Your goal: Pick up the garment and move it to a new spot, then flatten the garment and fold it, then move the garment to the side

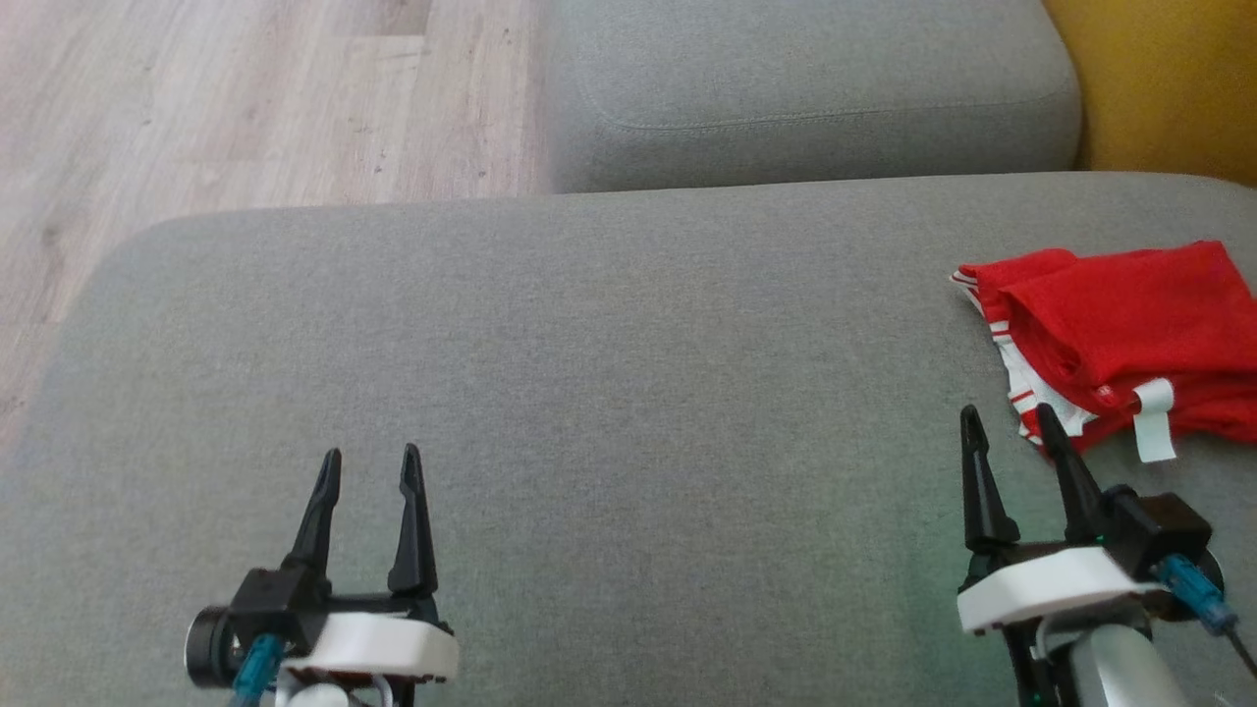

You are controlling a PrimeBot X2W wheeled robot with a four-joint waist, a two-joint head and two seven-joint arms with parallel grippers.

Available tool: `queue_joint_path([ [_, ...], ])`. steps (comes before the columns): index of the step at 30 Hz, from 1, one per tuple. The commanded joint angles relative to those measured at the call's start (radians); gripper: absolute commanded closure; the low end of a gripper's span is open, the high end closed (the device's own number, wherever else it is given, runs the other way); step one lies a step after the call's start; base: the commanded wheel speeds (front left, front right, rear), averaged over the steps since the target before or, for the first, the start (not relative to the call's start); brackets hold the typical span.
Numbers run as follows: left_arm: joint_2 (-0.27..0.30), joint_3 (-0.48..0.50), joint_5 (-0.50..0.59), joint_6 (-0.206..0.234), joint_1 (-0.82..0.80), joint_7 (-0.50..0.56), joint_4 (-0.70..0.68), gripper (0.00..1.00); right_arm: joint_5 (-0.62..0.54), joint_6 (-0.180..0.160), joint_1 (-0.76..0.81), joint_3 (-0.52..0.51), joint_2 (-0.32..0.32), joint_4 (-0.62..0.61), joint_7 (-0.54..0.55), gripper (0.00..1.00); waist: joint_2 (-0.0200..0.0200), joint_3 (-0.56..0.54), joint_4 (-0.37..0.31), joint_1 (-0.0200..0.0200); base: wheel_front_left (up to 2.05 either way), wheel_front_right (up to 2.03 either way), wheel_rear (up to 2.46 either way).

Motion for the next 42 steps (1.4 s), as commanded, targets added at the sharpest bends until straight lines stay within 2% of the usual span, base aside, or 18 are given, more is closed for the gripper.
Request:
queue_joint_path([
  [1, 0.003, 0.034, -0.005, -0.002, -0.028, -0.007, -0.027, 0.0, 0.009, -0.001, -0.032, 0.028, -0.003, -0.04, -0.013, 0.0, -0.0001, -0.001, -0.004, 0.0, 0.0, 0.0, 0.0],
  [7, 0.003, 0.034, -0.046, -0.004, -0.036, -0.007, -0.008, 0.0, 0.018, -0.001, -0.029, 0.034, -0.003, -0.049, -0.013, 0.0, -0.0001, -0.004, -0.009, 0.0, 0.0, 0.0, 0.0],
  [18, 0.003, 0.05, -0.114, -0.032, -0.038, -0.007, -0.007, 0.0, 0.027, -0.001, -0.029, 0.041, -0.003, -0.051, -0.013, 0.0, -0.0001, 0.0, -0.019, 0.0, 0.0, 0.0, 0.0],
  [28, 0.003, 0.056, -0.126, -0.027, -0.037, -0.007, -0.018, 0.0, 0.031, -0.001, -0.03, 0.046, -0.003, -0.049, -0.013, 0.0, -0.0001, -0.002, -0.024, 0.0, 0.0, 0.0, 0.0],
  [29, 0.0, 0.019, -0.117, -0.027, 0.0, 0.0, 0.018, 1.0, 0.023, 0.0, 0.0, 0.018, 0.0, -0.01, -0.001, 1.0, -0.0001, -0.002, -0.024, 0.0, 0.0, 0.0, 0.0],
  [31, 0.0, 0.017, -0.118, -0.027, 0.006, 0.002, 0.049, 1.0, 0.024, 0.0, 0.006, 0.019, 0.001, 0.021, 0.001, 1.0, -0.0001, -0.002, -0.024, 0.0, 0.0, 0.0, 0.0],
  [42, 0.0, 0.045, -0.249, -0.04, -0.003, 0.041, 0.042, 1.0, 0.173, 0.0, -0.001, 0.004, 0.001, 0.01, 0.039, 1.0, -0.0001, 0.002, -0.028, 0.0, 0.0, 0.0, 0.0],
])
